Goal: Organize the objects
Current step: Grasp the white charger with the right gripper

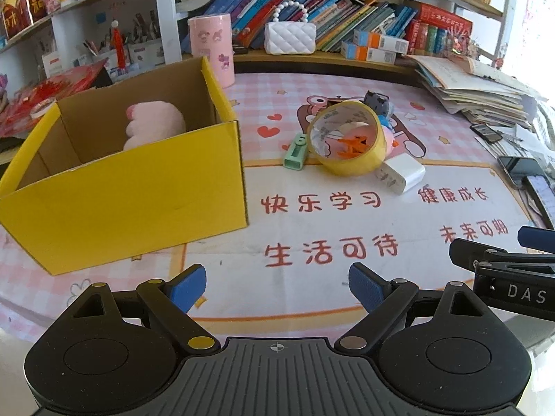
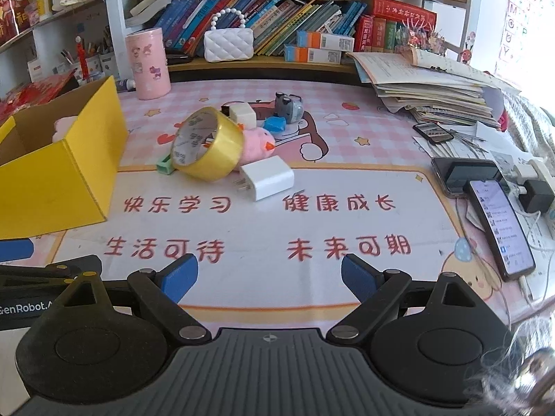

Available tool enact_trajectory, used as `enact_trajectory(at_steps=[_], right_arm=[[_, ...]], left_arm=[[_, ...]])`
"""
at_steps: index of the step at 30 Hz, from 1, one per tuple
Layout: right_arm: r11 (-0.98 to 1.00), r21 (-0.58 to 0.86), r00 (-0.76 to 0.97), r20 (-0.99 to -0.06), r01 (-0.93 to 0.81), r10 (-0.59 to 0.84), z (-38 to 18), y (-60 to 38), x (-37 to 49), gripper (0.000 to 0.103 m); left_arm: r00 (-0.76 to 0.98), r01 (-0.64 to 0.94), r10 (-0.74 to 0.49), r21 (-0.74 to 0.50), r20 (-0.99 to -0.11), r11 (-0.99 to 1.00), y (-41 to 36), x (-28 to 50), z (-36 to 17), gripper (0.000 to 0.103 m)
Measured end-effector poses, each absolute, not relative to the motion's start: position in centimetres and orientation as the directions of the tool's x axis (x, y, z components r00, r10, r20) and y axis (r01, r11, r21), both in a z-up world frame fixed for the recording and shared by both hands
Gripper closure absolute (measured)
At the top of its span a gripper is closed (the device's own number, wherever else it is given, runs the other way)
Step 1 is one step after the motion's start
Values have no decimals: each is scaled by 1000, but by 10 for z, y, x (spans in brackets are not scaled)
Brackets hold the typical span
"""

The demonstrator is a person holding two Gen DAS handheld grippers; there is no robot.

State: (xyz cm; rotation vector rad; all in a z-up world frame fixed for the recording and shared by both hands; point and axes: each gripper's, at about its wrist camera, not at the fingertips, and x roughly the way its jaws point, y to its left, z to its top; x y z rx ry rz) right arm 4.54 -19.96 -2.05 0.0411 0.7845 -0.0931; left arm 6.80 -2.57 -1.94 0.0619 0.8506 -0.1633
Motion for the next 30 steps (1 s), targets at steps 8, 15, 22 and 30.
enact_trajectory(at_steps=[8, 15, 22, 30], right_arm=[[999, 7, 690, -723, 49, -29, -26, -224, 72, 13], [1000, 12, 681, -733, -4, 12, -31, -244, 94, 13], [998, 25, 672, -738, -64, 62, -35, -256, 115, 13], [994, 54, 662, -743, -90, 101, -41, -268, 144, 13]], left_arm=[[639, 119, -82, -8, -765, 993, -48, 85, -23, 12], [631, 67, -43, 0, -774, 998, -67, 96, -27, 12], [628, 10, 3, 11, -778, 1000, -76, 104, -28, 12], [623, -48, 52, 29, -780, 998, -79, 115, -28, 12]])
